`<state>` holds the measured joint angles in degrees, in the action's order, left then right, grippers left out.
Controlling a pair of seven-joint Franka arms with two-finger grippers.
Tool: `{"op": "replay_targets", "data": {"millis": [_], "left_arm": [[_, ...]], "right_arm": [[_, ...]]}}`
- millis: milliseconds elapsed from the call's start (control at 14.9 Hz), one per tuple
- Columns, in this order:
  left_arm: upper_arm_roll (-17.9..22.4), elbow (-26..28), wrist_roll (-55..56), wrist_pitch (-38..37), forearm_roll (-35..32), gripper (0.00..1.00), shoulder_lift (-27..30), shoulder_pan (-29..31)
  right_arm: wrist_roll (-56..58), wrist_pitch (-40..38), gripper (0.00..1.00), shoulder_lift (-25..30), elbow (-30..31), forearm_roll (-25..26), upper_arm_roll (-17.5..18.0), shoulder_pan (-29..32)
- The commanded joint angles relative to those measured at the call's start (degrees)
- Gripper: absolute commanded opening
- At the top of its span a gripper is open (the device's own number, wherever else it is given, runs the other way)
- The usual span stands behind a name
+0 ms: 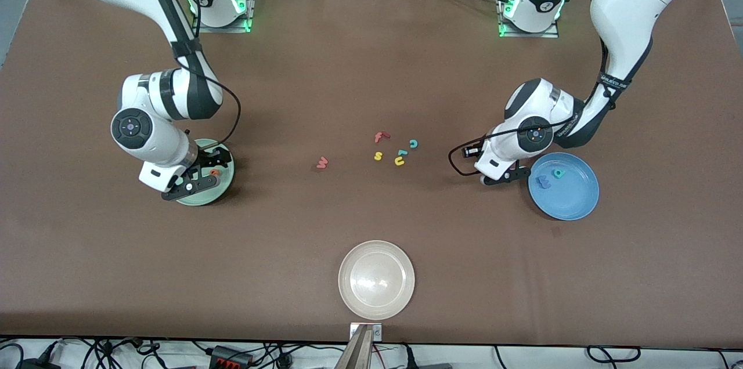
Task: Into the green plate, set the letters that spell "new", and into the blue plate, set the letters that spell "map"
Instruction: 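Drop e on green plate with the right gripper while the left gripper returns, then grasp yellow a with the left gripper while the right gripper reaches pink w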
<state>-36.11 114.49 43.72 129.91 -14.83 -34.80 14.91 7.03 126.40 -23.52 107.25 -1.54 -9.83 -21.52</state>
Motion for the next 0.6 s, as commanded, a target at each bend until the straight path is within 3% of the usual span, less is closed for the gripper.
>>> {"op": "replay_targets", "data": {"millis": [0,268,401,535], "left_arm": [[0.25,1.00,0.04,1.49,-2.21,0.65,-0.35,0.56],[0.96,1.26,0.13,1.84,-3.98,0.62,-1.05,0.56],[0.96,1.26,0.13,2.98,-4.07,0.53,-1.32,0.56],[0.96,1.35,0.13,2.98,-4.07,0.38,-1.67,0.56]], "right_arm": [[-12.34,-1.95,1.00,-2.04,-3.97,-0.39,0.07,-5.45],[-30.54,-0.72,1.00,-6.88,-7.75,-2.31,0.07,-11.96],[-36.97,-0.45,1.00,-9.25,-9.68,-4.86,0.07,-13.90],[-43.30,-0.37,0.98,-11.10,-10.91,-6.01,0.07,-15.57]]}}
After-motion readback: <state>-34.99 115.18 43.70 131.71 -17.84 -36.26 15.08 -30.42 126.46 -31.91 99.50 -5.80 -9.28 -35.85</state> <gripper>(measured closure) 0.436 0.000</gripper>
